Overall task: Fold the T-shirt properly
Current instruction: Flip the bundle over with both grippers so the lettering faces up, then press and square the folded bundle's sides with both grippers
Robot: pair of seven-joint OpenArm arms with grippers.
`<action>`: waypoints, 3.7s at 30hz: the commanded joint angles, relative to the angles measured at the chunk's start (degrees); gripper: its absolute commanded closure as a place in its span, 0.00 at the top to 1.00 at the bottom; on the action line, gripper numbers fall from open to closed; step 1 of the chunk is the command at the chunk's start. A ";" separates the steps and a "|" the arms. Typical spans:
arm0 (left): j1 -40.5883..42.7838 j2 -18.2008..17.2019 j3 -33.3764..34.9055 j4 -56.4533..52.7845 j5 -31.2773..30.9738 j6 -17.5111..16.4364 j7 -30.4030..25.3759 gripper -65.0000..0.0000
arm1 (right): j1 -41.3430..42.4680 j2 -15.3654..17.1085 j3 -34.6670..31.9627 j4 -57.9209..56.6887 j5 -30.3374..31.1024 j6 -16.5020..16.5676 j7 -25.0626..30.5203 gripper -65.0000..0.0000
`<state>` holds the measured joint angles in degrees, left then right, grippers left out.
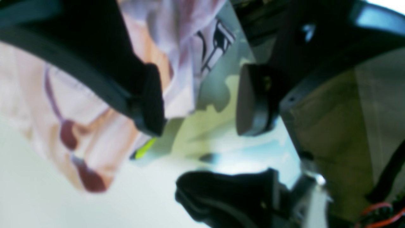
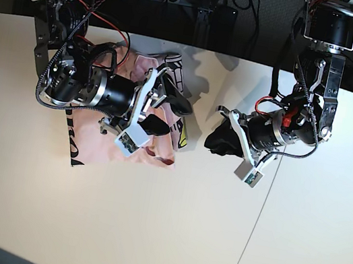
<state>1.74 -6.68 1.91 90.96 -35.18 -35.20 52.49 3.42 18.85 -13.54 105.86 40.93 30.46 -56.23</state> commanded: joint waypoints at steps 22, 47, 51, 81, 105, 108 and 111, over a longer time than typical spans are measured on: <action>-0.55 -0.13 0.13 9.84 -11.52 -4.80 9.29 0.00 | 18.08 0.33 8.55 -15.89 -17.09 0.57 10.45 0.00; 9.33 6.97 32.57 12.39 10.80 -4.80 -0.83 0.00 | 37.92 -7.17 8.55 -60.87 -21.03 0.44 15.93 0.00; 7.56 6.80 32.35 8.94 12.94 -4.80 -2.03 0.00 | 37.64 -7.17 8.55 -61.42 -20.98 0.66 15.13 0.00; -15.72 -5.73 17.57 -17.16 19.63 -4.00 -11.19 0.00 | 3.96 7.63 10.45 -30.82 9.49 2.36 -3.98 0.00; -24.92 -5.75 11.98 -12.00 2.34 -2.97 -1.92 0.00 | -4.17 4.96 22.32 -13.22 8.85 2.34 -3.58 0.00; -24.90 -5.73 11.93 -12.00 1.51 -2.99 -1.40 0.00 | -3.13 4.96 22.32 -12.24 9.49 2.36 -3.58 0.00; -24.90 -5.79 11.91 -12.00 1.51 -2.99 -0.59 0.14 | -1.70 4.92 22.32 -12.11 10.99 2.36 -3.58 0.00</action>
<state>-21.61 -12.25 14.17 77.89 -32.73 -38.85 52.80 0.73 23.03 8.25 92.73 50.57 30.72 -60.73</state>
